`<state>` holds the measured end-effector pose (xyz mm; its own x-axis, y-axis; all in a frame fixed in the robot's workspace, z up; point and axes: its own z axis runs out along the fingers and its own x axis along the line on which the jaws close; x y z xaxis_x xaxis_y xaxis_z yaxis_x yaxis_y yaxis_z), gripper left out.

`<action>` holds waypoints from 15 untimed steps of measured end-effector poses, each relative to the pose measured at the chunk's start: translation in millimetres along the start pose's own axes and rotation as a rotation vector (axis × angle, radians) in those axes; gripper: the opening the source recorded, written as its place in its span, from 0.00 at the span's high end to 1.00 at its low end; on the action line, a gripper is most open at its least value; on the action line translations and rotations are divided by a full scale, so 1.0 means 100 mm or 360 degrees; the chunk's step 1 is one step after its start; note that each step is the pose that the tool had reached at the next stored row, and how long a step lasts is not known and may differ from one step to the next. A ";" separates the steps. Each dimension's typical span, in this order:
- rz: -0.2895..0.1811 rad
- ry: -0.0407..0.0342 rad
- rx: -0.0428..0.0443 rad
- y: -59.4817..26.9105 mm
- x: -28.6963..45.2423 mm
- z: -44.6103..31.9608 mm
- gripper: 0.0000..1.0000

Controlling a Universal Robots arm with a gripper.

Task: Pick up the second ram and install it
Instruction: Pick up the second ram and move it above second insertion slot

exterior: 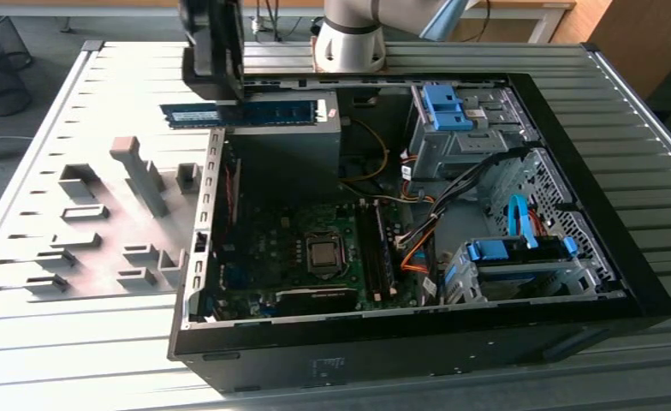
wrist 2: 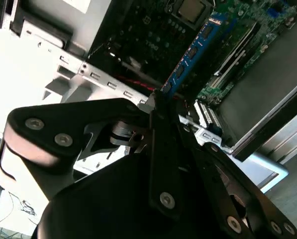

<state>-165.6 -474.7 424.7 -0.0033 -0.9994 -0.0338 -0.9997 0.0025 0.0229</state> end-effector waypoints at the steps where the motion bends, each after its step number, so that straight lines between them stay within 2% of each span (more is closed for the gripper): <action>1: 0.0000 0.0000 0.0000 -0.046 0.000 0.009 0.86; 15: 0.0000 0.0000 0.0000 -0.685 -0.001 0.160 0.86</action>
<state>-97.5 -474.3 407.2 -0.0032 -0.9994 -0.0338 -0.9997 0.0024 0.0230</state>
